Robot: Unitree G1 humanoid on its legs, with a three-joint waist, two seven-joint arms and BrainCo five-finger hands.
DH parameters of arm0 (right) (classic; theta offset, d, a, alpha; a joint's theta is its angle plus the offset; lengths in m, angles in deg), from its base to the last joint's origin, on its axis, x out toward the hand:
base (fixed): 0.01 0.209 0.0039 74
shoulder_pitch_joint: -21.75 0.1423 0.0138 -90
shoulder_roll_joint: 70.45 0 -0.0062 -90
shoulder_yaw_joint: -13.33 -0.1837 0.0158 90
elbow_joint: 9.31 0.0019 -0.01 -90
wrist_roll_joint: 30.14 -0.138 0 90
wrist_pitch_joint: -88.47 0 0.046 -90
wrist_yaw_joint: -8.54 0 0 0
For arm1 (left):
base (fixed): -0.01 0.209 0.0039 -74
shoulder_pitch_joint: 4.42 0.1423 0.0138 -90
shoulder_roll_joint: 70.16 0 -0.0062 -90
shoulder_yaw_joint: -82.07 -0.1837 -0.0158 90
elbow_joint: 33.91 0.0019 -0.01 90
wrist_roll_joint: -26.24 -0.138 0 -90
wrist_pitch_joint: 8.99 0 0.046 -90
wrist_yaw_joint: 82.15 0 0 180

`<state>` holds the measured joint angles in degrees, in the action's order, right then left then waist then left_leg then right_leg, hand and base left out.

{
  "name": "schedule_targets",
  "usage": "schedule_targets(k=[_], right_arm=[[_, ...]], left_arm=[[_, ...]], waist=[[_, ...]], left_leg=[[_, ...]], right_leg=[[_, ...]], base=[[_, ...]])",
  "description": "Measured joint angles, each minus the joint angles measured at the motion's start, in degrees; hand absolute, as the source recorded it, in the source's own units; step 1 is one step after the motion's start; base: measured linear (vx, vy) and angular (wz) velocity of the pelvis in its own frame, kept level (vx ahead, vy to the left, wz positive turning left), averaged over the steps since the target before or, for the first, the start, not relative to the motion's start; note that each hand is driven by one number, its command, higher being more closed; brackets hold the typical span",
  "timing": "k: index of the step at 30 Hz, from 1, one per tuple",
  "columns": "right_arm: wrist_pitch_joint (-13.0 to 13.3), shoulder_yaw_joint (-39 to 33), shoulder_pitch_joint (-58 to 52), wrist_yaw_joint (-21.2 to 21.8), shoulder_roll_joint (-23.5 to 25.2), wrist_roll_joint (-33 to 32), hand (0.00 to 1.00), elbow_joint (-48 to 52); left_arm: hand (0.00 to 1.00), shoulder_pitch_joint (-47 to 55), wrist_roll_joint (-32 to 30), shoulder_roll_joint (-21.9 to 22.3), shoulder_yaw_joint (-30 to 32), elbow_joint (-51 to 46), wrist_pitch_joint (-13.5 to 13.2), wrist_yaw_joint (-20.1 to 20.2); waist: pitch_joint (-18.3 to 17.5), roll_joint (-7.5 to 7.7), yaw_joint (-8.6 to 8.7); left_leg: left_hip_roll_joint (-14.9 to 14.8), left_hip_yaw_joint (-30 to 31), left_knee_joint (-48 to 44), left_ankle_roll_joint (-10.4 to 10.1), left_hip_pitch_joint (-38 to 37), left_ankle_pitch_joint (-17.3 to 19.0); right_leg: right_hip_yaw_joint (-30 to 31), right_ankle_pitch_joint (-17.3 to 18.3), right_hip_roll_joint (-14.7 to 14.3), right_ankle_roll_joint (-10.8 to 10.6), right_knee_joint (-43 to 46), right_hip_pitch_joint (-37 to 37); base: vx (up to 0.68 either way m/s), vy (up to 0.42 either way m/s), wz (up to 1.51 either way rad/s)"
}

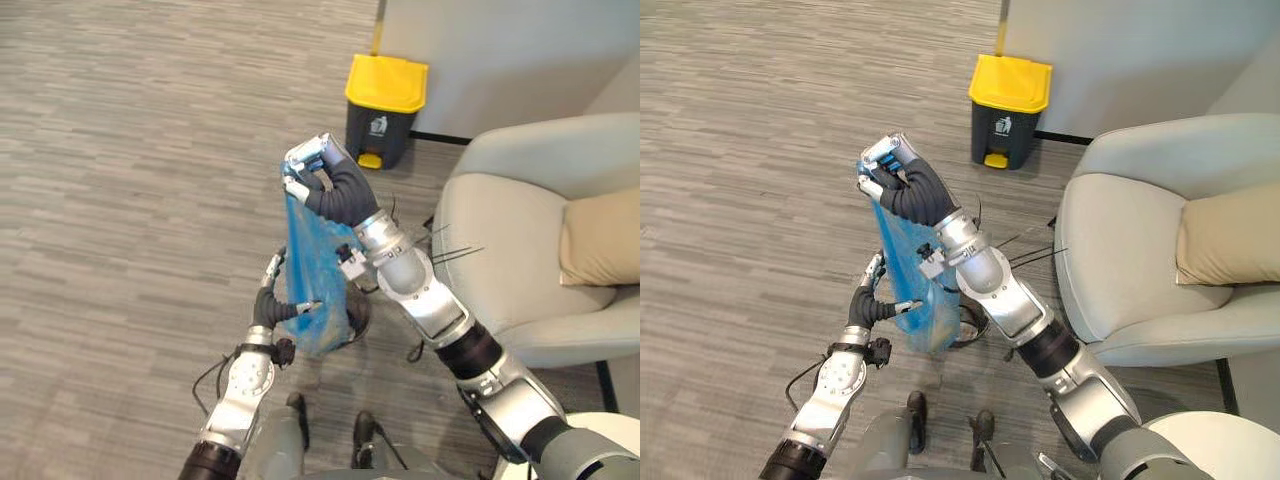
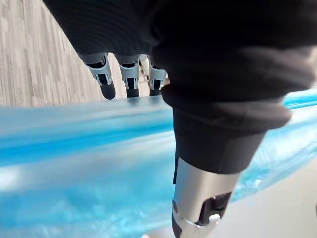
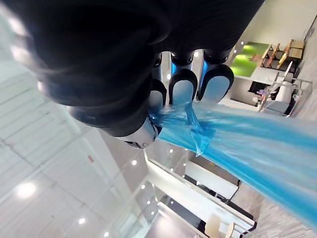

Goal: Gather rubbish on tea table into small bin, then transfer packed bag to large trash can.

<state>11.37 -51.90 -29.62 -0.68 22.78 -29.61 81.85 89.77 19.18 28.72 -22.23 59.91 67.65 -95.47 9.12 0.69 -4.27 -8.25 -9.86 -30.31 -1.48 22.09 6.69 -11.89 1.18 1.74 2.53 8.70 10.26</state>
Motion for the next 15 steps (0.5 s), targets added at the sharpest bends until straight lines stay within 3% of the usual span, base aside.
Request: schedule_targets(k=[1, 4, 5, 6, 7, 8, 10, 15], right_arm=[[-0.13, -0.18, 0.02, -0.30, -0.03, 0.00, 1.00, 0.00], [-0.45, -0.14, -0.02, -0.60, -0.02, -0.24, 1.00, 0.00], [-0.45, -0.14, -0.01, -0.58, 0.11, -0.42, 1.00, 0.01], [-0.40, -0.36, -0.02, -0.53, 0.26, -0.49, 1.00, 0.16], [-0.84, -0.74, -0.51, -0.30, 1.46, -0.64, 1.00, 0.11], [-1.08, -0.71, -0.50, 0.17, 1.76, -0.65, 1.00, 0.11], [-1.08, -0.45, -0.33, 1.17, 4.11, -0.72, 1.00, 0.12], [-0.93, 2.95, 0.15, 3.43, 7.39, -4.89, 1.00, 0.40]], left_arm=[[0.00, 0.19, 0.12, 0.09, 0.00, 0.04, -0.01, 0.39], [0.00, 0.76, 1.11, 0.12, -0.77, 0.14, -0.19, 0.96], [0.00, 0.84, 1.69, 0.14, -1.27, 0.20, -0.40, 0.97], [0.00, 0.56, 1.89, 0.23, -2.09, 0.33, -0.42, 1.09], [0.00, -0.31, 1.89, -0.32, -3.26, 1.54, -0.46, 1.79], [0.00, -0.46, 1.86, -0.73, -3.66, 1.99, -0.44, 2.03], [0.00, -0.75, 1.71, -0.98, -4.37, 2.65, -0.33, 2.10], [0.00, -3.48, -1.34, -1.05, -6.28, 4.67, 0.57, 1.56]], waist=[[0.03, 0.05, 0.18], [-0.09, -0.17, 1.16], [-0.33, -0.51, 1.65], [-0.84, -1.12, 2.44], [-1.19, 1.05, 2.56], [-1.54, 1.67, 2.55], [-1.86, 2.13, 2.03], [-4.54, 3.63, 2.08]], left_leg=[[-0.74, -0.33, -2.00, 0.90, -0.29, 0.82], [-3.91, -1.19, -2.06, 0.54, -7.16, 3.88], [-4.31, -0.92, 2.24, -1.03, -10.26, 4.76], [-3.78, -0.78, 10.84, -5.56, -13.31, 6.00], [-1.41, -1.32, 14.16, -4.80, -13.34, 3.15], [-0.42, -1.34, 14.89, -4.38, -13.01, 2.53], [1.55, -1.31, 14.08, -3.84, -13.09, 2.41], [1.44, -1.77, 14.89, -3.82, -14.38, 2.45]], right_leg=[[-0.21, -0.52, 0.34, -0.11, -0.26, 0.16], [-0.47, -3.66, 1.63, -1.10, -3.13, 0.14], [-0.69, -4.55, 1.69, -2.05, -4.36, 0.12], [-1.03, -5.97, 1.65, -3.75, -6.71, 0.13], [-0.61, -6.92, 3.05, -4.58, -9.21, 0.31], [-0.54, -7.55, 3.70, -4.63, -10.17, 0.34], [-0.08, -10.44, 5.31, -4.47, -10.53, -0.56], [0.35, -10.76, 4.84, -4.34, -10.13, -0.82]], base=[[-0.16, 0.052, 0.22], [-0.16, 0.127, 0.15], [-0.14, 0.206, 0.29], [-0.16, 0.263, 0.38], [-0.11, 0.208, 0.38], [-0.09, 0.186, 0.36], [-0.05, 0.175, 0.29], [-0.01, 0.050, -0.07]])
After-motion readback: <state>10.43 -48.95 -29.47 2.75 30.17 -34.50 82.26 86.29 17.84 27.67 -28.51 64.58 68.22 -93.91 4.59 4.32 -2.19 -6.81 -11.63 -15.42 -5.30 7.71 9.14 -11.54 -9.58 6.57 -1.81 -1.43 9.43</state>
